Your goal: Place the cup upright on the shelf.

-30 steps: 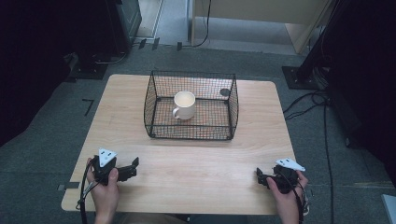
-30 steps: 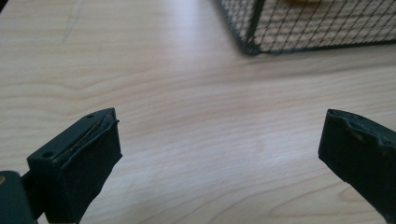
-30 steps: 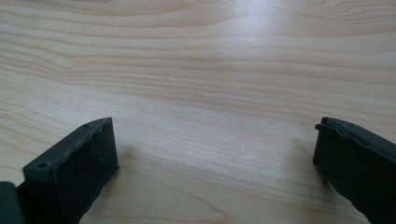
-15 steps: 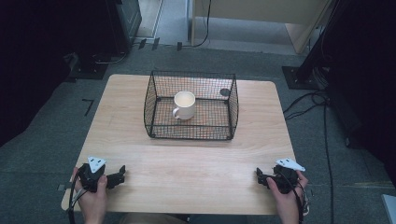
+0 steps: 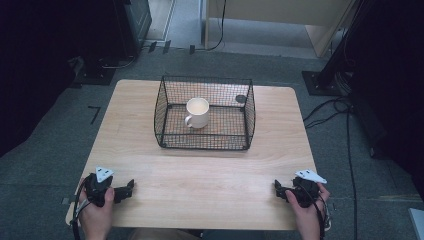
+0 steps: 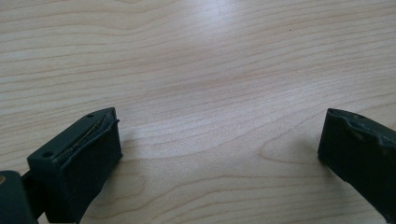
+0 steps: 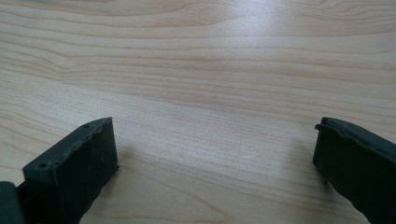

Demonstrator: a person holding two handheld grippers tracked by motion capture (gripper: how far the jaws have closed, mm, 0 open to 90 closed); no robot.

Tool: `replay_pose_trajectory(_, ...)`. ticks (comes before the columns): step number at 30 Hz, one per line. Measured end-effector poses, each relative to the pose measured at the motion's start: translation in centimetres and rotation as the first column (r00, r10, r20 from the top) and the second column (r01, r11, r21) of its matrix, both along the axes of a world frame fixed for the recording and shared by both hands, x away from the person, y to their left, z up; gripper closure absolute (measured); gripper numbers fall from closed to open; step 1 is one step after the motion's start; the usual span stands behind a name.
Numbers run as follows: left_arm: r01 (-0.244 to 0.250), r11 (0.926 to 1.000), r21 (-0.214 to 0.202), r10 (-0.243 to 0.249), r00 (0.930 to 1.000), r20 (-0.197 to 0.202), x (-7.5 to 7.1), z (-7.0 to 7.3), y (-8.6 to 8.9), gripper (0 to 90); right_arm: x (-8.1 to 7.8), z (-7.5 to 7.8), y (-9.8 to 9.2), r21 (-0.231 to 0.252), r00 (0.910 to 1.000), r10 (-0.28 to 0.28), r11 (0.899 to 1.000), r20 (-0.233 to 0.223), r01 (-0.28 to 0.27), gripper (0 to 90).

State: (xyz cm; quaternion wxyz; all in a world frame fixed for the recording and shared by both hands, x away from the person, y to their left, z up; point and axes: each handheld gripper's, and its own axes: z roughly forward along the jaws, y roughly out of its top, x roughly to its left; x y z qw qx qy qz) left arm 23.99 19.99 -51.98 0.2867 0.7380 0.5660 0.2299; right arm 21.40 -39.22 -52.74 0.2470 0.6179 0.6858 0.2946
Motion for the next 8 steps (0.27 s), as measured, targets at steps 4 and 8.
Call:
replay_pose_trajectory(4,-0.025,0.9997,-0.001,0.025,0.9997,0.002,0.05,-0.02,-0.28,0.0,0.00,0.00,0.00,0.000,1.0000,0.000,1.000,0.000,0.000,0.0)
replay_pose_trajectory(8,-0.063,0.9980,-0.001,0.063,0.9980,0.001,0.12,-0.01,-0.78,0.0,0.00,0.00,0.00,0.001,1.0000,0.000,1.000,0.000,0.000,0.0)
